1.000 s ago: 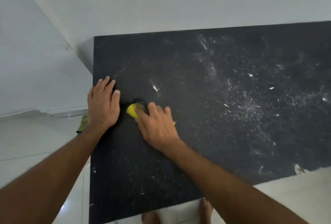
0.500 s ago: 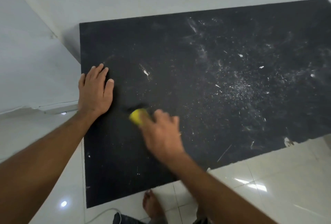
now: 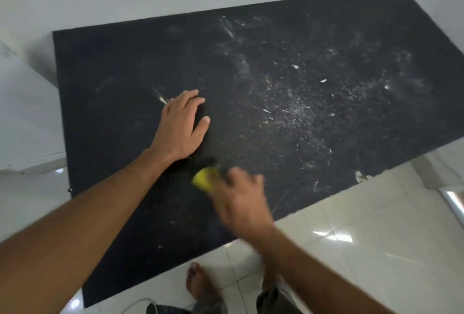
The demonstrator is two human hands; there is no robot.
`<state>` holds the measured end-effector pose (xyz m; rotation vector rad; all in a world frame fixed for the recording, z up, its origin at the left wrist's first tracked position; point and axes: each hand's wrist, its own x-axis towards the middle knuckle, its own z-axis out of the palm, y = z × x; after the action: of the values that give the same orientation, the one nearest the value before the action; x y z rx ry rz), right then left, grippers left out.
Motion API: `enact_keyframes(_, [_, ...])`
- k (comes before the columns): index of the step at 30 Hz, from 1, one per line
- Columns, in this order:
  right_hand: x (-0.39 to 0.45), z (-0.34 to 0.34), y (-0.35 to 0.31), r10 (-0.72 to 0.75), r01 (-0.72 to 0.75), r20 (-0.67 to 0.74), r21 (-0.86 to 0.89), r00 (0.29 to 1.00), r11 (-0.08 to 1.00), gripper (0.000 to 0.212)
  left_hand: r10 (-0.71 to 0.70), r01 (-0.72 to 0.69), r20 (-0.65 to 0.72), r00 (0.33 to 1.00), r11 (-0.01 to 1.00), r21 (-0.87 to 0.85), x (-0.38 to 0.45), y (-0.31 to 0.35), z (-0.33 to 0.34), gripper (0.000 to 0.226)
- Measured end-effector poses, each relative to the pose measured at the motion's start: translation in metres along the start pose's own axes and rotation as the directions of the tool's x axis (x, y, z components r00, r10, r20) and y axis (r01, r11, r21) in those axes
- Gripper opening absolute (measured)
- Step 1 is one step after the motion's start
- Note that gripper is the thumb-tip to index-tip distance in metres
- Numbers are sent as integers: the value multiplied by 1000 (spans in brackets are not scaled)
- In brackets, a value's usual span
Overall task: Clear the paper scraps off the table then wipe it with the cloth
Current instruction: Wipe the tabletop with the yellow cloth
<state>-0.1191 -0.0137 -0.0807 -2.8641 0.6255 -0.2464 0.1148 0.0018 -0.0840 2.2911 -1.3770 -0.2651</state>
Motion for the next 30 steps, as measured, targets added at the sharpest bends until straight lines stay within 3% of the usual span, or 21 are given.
enact_keyframes(3, [-4,-28,118,366,-395,-183,-165,913,904,38,41,-44,51,998,997,65,10,16,12,54])
enact_keyframes(5, [-14,-52,179,476,-516,-243,-140,845,845,38,62,-65,49,997,996,62,19,35,23,54])
enact_keyframes(7, [-15,-63,190,492,-548,-306,-128,815,827,36,78,-79,34,996,996,37,32,61,39,53])
enact_keyframes(9, [-12,-57,156,349,-403,-286,-155,892,902,35,44,-44,3,999,999,19,45,83,55,52])
enact_keyframes(11, [-21,-41,110,82,-95,-113,-112,990,989,33,-21,23,-28,999,998,61,52,93,66,55])
enact_keyframes(12, [-28,-33,103,-7,2,-50,-99,999,995,33,-38,41,-31,999,995,96,53,93,69,57])
enact_keyframes(13, [-33,-31,114,-11,7,-51,-93,999,996,33,-38,41,-30,999,992,122,52,92,71,58])
enact_keyframes(15, [-30,-37,171,206,-228,-177,-116,962,967,32,-31,34,-25,999,989,143,51,88,70,59])
enact_keyframes(17, [-26,-60,239,483,-537,-278,-162,830,828,31,-35,40,-29,999,985,166,51,91,70,60])
enact_keyframes(19, [-23,-84,292,636,-688,-286,-138,717,713,37,-50,56,-38,998,981,186,52,95,71,60])
enact_keyframes(20, [-17,-91,300,651,-707,-308,-124,694,696,40,-58,64,-37,998,981,184,53,96,71,59])
enact_keyframes(21, [-8,-92,293,630,-693,-326,-124,705,710,41,-64,70,-37,997,981,179,53,97,70,59])
enact_keyframes(22, [1,-88,273,564,-628,-326,-135,759,767,39,-69,75,-37,997,982,175,53,98,69,58])
enact_keyframes(24, [10,-70,209,305,-333,-192,-141,933,932,34,-74,78,-35,997,984,160,52,98,66,56])
enact_keyframes(26, [-1,-54,161,50,-50,-6,-84,999,995,30,-71,77,-43,996,985,155,51,98,66,54])
enact_keyframes(28, [-10,-55,193,55,-58,-72,-45,996,997,28,-69,75,-47,997,984,159,52,97,67,54])
enact_keyframes(30, [-14,-71,260,324,-351,-210,-104,922,931,31,-77,84,-49,996,982,167,53,97,70,54])
